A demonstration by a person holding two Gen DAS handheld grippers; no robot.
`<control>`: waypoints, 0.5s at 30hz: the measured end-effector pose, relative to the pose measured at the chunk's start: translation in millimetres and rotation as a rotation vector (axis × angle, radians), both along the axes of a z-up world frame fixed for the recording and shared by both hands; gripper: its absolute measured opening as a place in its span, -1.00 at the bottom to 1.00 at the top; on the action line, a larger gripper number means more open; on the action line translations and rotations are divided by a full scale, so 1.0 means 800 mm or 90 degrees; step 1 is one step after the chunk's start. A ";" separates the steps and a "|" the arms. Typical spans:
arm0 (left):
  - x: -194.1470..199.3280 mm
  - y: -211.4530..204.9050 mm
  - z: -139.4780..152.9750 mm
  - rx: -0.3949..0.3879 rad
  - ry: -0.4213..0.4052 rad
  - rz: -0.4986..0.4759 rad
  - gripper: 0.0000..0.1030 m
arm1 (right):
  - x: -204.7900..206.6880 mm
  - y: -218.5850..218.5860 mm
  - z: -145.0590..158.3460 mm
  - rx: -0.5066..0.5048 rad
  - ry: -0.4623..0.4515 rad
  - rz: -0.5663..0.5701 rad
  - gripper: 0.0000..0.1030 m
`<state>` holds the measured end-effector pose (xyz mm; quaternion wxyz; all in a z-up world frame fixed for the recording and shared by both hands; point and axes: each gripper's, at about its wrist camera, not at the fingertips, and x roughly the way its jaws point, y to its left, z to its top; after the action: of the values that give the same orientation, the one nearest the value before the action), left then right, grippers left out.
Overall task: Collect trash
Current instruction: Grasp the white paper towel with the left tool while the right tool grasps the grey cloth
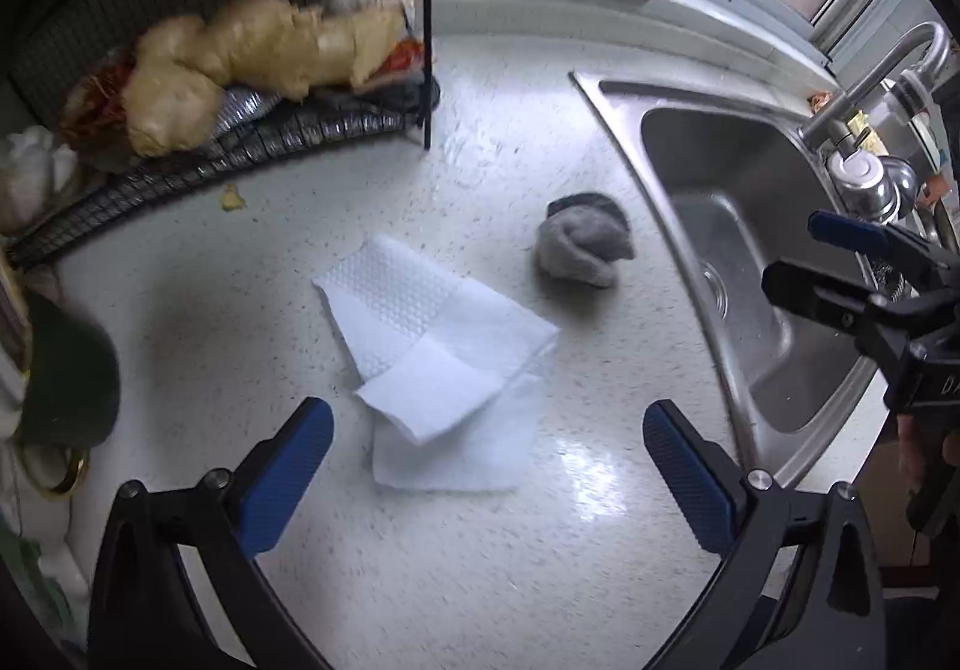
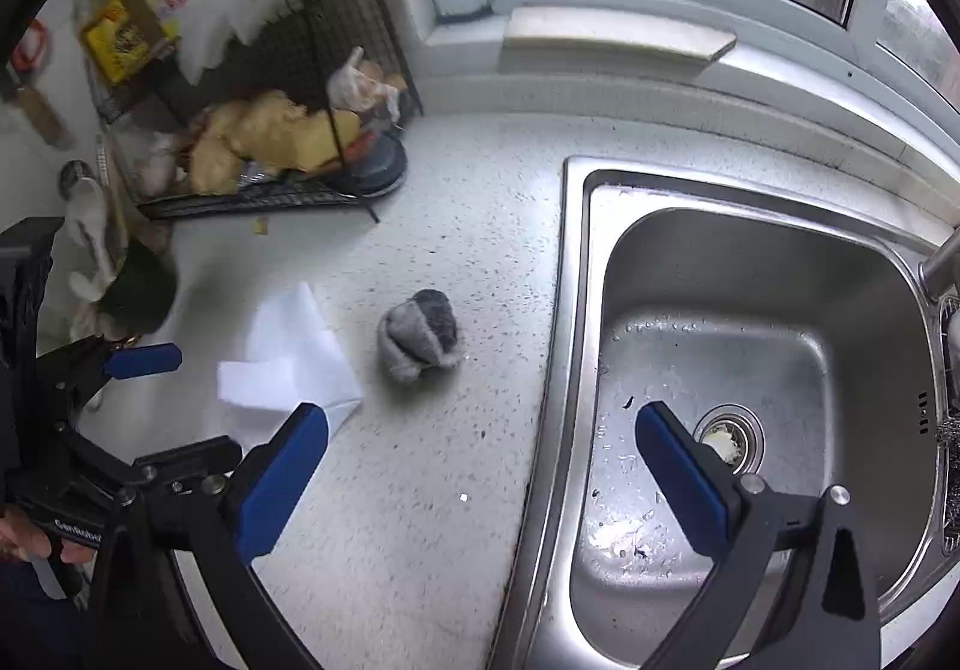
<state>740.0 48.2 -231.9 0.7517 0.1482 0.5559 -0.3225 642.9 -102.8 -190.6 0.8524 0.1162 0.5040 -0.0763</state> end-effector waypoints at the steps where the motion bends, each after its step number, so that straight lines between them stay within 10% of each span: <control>1: 0.004 0.000 -0.007 0.006 0.004 -0.001 0.99 | 0.005 -0.001 -0.005 0.000 0.009 -0.004 0.99; 15: 0.022 -0.018 -0.053 0.013 0.008 -0.035 0.63 | 0.069 0.001 -0.057 0.005 0.074 0.009 0.99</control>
<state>757.5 34.1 -274.5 0.7376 0.1688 0.5595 -0.3382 697.9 -102.3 -236.3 0.8216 0.1114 0.5540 -0.0751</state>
